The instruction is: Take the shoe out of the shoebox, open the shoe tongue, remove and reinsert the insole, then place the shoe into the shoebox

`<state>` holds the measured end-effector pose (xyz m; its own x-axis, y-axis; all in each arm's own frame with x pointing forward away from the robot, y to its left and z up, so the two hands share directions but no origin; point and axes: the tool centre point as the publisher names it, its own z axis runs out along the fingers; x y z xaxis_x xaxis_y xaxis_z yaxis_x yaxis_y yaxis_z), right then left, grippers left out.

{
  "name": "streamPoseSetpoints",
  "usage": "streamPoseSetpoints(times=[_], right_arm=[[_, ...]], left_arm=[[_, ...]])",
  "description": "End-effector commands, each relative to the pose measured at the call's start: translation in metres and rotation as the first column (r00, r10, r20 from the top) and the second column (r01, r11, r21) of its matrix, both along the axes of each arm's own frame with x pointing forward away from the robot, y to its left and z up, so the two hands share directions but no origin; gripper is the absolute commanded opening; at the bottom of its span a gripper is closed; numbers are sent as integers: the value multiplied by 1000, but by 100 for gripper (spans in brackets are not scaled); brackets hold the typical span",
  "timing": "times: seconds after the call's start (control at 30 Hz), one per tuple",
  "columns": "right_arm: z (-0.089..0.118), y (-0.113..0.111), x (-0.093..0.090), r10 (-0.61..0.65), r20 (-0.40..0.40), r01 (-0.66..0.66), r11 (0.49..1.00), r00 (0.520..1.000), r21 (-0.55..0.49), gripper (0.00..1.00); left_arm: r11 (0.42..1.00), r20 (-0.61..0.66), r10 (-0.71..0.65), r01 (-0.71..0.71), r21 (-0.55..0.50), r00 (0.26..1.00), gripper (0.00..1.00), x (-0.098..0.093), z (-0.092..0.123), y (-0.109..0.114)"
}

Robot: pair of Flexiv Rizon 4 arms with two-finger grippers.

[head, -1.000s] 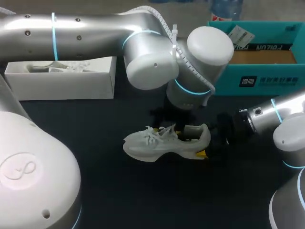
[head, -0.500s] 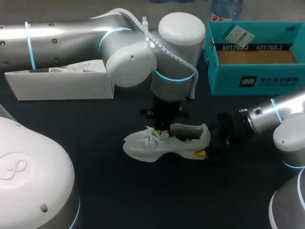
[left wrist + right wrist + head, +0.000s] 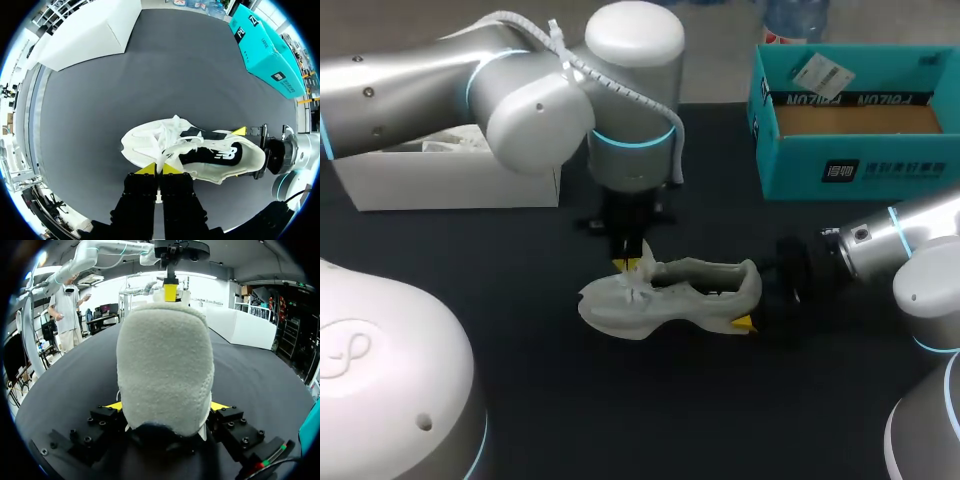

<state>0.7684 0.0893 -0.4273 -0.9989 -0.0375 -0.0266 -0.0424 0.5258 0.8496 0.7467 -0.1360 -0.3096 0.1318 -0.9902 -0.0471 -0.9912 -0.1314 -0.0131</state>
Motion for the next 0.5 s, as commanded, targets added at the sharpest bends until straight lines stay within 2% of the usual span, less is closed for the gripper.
streamPoseSetpoints(times=[0.03,0.5], right_arm=[[0,0,0,-2,1,2,1000,1000,-2,0],[0,0,0,-2,1,2,1000,1000,-2,0]], left_arm=[[995,7,6,-5,-100,1000,0,3,-7,13],[994,-14,111,-111,-18,994,0,12,-52,28]])
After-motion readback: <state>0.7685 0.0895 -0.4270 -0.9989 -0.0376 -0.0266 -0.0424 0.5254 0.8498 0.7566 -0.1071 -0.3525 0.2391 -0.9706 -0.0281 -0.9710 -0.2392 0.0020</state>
